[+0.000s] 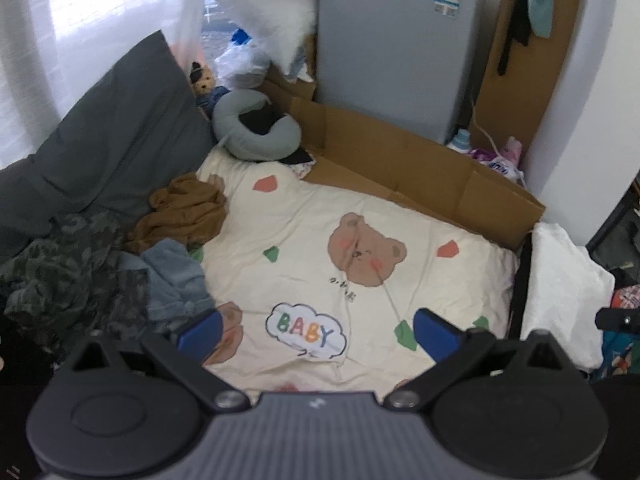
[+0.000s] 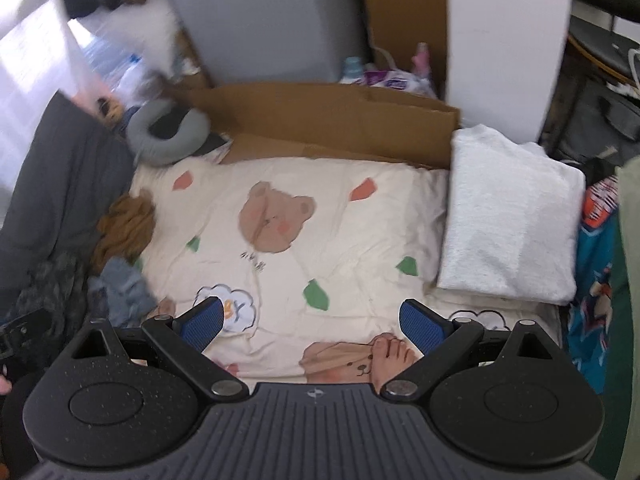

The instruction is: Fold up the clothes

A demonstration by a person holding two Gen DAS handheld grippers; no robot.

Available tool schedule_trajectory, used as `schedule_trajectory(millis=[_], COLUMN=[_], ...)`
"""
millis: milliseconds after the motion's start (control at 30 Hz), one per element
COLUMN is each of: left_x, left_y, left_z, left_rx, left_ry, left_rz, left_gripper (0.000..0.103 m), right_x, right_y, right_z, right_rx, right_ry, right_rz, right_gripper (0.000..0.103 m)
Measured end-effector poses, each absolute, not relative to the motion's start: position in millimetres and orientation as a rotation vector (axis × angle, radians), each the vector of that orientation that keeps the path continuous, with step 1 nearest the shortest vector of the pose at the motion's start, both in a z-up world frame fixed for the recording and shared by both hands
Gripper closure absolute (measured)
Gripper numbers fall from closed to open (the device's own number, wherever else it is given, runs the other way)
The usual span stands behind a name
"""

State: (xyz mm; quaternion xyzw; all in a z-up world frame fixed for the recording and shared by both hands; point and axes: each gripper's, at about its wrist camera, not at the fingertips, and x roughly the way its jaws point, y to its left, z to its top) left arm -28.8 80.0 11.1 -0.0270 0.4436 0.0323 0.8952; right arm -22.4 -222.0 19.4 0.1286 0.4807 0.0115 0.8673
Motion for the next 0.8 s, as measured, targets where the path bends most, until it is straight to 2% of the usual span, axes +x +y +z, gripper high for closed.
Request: schedule_trajectory(millis=[800], left_x=[-34], left_y=[62], left_z=[-4], left_rx=[-0.036], left_ry=[0.947], left_rz=[0.12], left_gripper=[0.001], right_x=[-26], right_y=[-165], right_z=[11], right_rx=[0.142], right_ry=[1.071], right_rz=[0.12], right_gripper=[0.006])
